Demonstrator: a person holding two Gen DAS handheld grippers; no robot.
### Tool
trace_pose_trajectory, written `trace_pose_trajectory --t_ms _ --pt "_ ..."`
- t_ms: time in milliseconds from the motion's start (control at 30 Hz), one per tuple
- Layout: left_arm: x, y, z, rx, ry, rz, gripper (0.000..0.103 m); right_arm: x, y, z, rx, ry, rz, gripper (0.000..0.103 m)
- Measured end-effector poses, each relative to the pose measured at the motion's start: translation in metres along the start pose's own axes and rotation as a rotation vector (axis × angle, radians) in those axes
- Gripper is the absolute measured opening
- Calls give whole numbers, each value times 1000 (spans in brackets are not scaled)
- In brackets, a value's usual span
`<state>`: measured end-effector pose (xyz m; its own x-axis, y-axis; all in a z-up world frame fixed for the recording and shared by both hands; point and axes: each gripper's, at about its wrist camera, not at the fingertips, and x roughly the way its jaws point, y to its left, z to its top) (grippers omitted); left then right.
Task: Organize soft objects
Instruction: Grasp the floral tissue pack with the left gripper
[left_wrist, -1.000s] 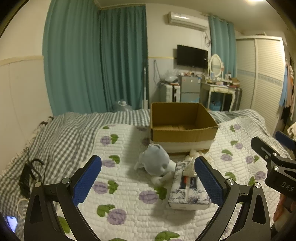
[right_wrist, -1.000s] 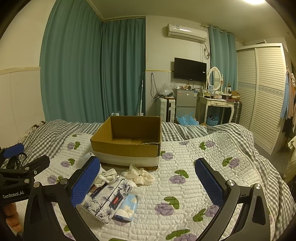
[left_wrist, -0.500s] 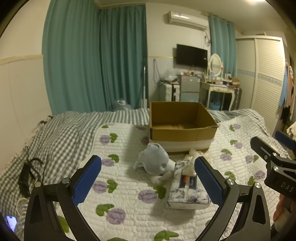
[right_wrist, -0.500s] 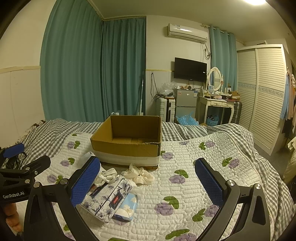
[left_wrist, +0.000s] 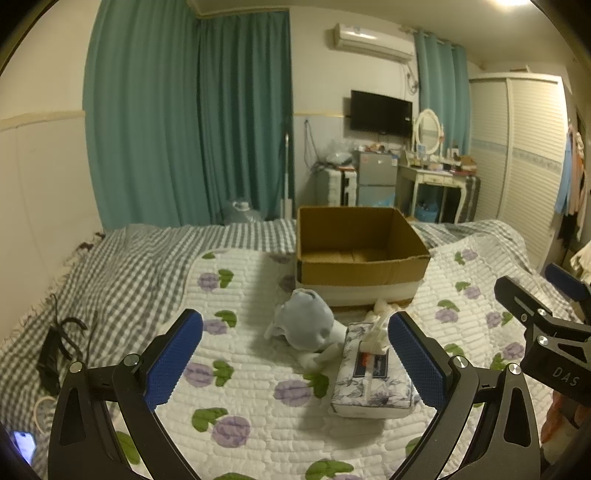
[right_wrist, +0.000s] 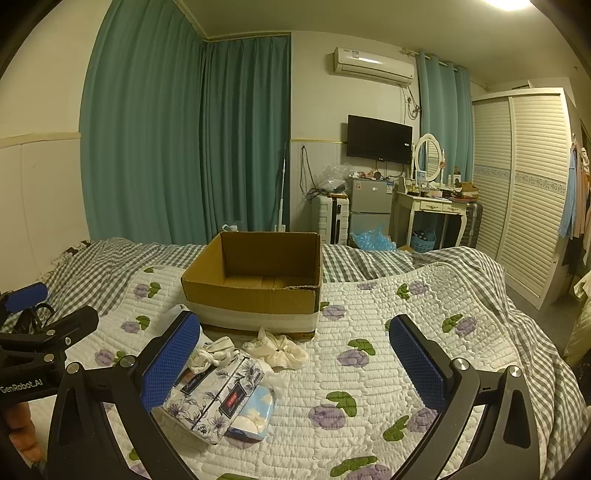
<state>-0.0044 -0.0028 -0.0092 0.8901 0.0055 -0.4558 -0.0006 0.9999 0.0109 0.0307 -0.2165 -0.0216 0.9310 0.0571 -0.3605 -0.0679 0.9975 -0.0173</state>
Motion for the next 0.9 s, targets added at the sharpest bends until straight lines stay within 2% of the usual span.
trace_pose_trajectory --t_ms 267,400,633,900 --pt "4 -1 3 -3 26 -6 102 -3 -6 3 4 5 -16 103" --pt "22 -6 -8 -5 93 -32 102 6 -17 -1 15 44 -31 103" --pt "59 -26 -44 0 249 -134 102 24 -25 -14 14 103 -45 103" --pt "84 -44 -64 21 329 -241 101 44 -25 -24 -5 154 -48 103"
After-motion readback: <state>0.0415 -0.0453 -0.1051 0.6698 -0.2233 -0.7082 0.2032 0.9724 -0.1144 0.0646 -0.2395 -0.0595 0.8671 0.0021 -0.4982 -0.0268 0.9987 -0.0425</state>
